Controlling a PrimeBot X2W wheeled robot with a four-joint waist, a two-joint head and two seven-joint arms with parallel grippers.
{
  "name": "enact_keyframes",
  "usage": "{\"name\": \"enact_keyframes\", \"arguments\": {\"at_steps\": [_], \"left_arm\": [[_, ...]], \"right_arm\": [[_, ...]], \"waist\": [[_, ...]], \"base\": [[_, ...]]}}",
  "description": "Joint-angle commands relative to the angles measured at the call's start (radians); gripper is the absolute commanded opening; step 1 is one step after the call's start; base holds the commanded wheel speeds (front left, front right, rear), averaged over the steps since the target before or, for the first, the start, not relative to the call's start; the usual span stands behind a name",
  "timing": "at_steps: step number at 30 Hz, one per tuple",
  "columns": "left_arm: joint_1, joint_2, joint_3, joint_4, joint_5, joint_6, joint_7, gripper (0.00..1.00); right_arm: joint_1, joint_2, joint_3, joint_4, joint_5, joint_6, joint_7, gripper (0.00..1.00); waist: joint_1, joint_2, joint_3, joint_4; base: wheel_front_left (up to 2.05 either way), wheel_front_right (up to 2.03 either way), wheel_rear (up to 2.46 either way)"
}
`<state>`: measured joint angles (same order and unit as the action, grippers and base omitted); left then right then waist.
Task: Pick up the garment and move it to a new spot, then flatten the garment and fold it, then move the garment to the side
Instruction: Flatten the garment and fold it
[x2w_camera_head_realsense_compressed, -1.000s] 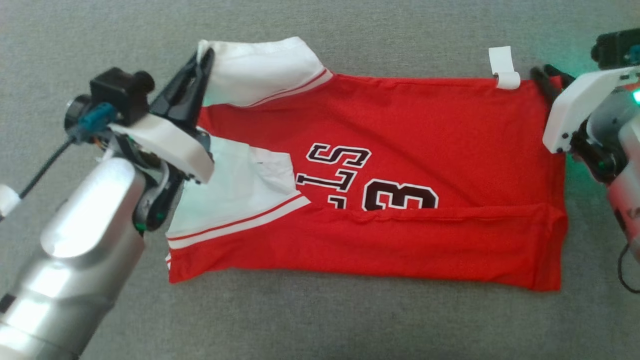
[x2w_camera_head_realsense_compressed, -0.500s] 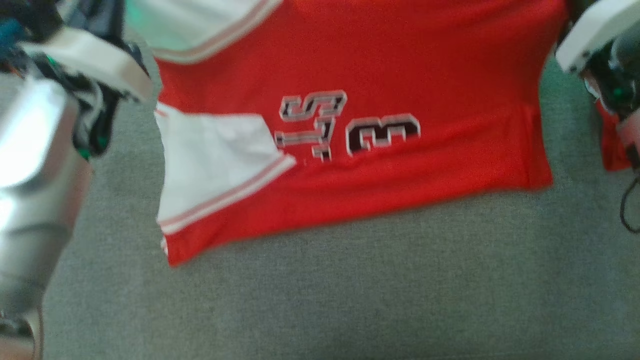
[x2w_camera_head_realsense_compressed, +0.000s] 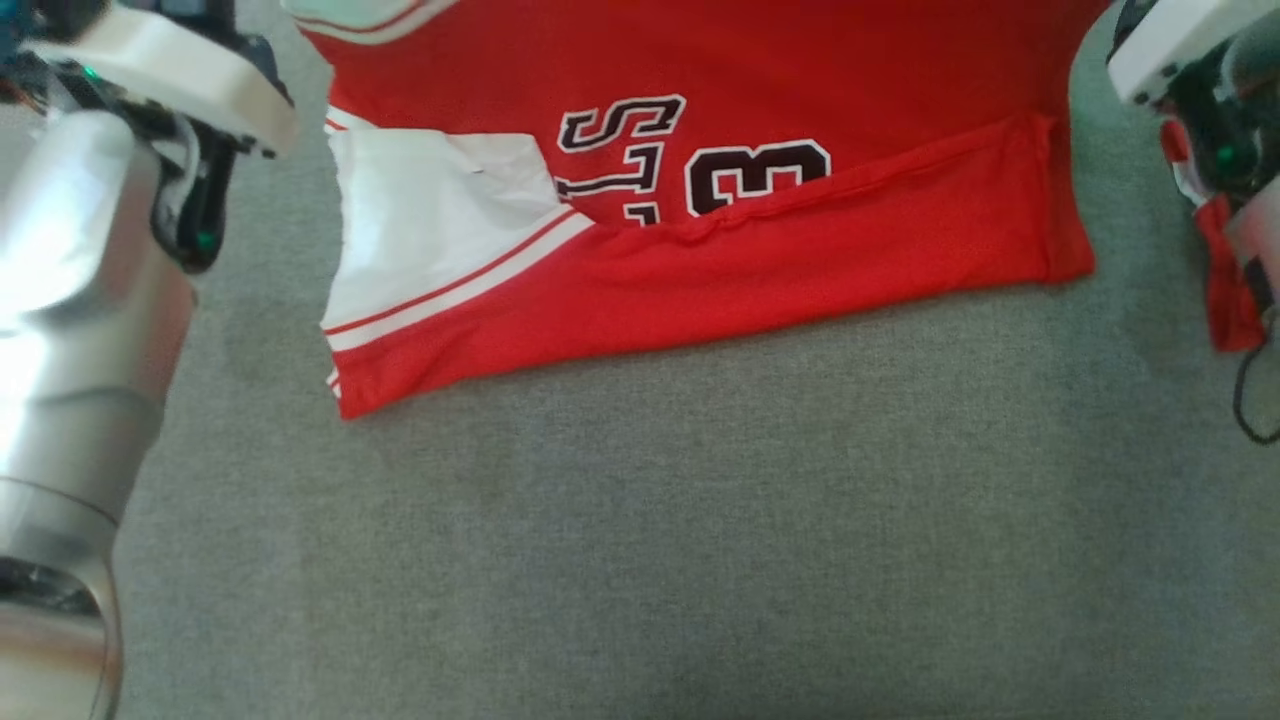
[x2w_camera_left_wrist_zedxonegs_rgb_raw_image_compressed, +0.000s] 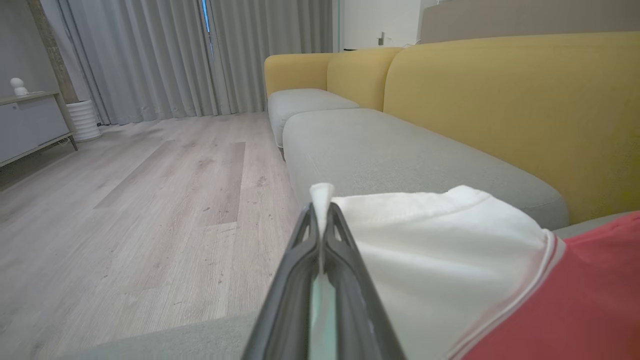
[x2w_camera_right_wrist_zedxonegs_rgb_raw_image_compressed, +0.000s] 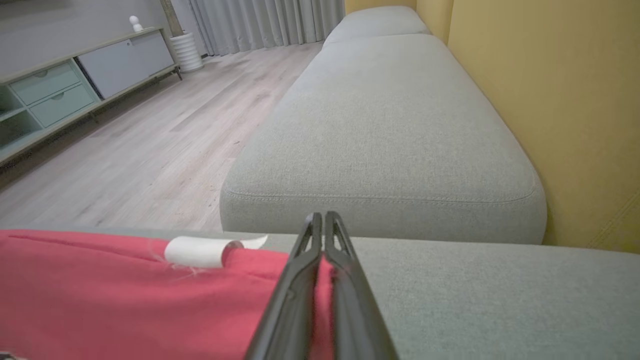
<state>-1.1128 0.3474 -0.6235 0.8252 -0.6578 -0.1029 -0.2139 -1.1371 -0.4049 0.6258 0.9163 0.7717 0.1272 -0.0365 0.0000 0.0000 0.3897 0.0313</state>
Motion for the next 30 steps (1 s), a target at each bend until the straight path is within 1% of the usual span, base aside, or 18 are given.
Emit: {"name": "enact_keyframes", "arguments": {"at_steps": [1,6,9,16,21,25,30], "left_arm": [[-0.008,0.039,0.016,-0.015,0.003,-0.006,-0.013,0.00],[0.071,0.034,-0.033,-0.043,-0.030,-0.024,-0.003,0.00],[0.124,0.049,-0.061,-0.083,-0.064,-0.027,0.026,0.00],[0.245,0.131,-0.146,-0.237,-0.156,-0.028,0.133,0.00],[0.316,0.193,-0.197,-0.345,-0.220,-0.028,0.227,0.00],[0.360,0.238,-0.237,-0.412,-0.263,-0.028,0.314,0.00],[0.391,0.284,-0.262,-0.467,-0.299,-0.028,0.398,0.00]], "right_arm": [[0.026,-0.007,0.016,-0.021,0.020,0.003,-0.007,0.00],[0.089,-0.038,0.073,-0.044,0.075,0.003,0.025,0.00],[0.131,-0.064,0.107,-0.066,0.113,0.003,0.052,0.00],[0.211,-0.126,0.176,-0.112,0.192,0.003,0.116,0.00],[0.247,-0.167,0.236,-0.133,0.223,0.003,0.175,0.00],[0.267,-0.195,0.283,-0.158,0.246,0.003,0.221,0.00],[0.276,-0.223,0.337,-0.186,0.259,0.003,0.254,0.00]], "waist": [[0.0000,0.0000,-0.015,0.011],[0.0000,0.0000,-0.052,0.030],[0.0000,0.0000,-0.078,0.037],[0.0000,0.0000,-0.122,0.045],[0.0000,0.0000,-0.136,0.045],[0.0000,0.0000,-0.144,0.040],[0.0000,0.0000,-0.148,0.032]], "base": [[0.00,0.00,0.00],[0.00,0.00,0.00],[0.00,0.00,0.00],[0.00,0.00,0.00],[0.00,0.00,0.00],[0.00,0.00,0.00],[0.00,0.00,0.00]]}}
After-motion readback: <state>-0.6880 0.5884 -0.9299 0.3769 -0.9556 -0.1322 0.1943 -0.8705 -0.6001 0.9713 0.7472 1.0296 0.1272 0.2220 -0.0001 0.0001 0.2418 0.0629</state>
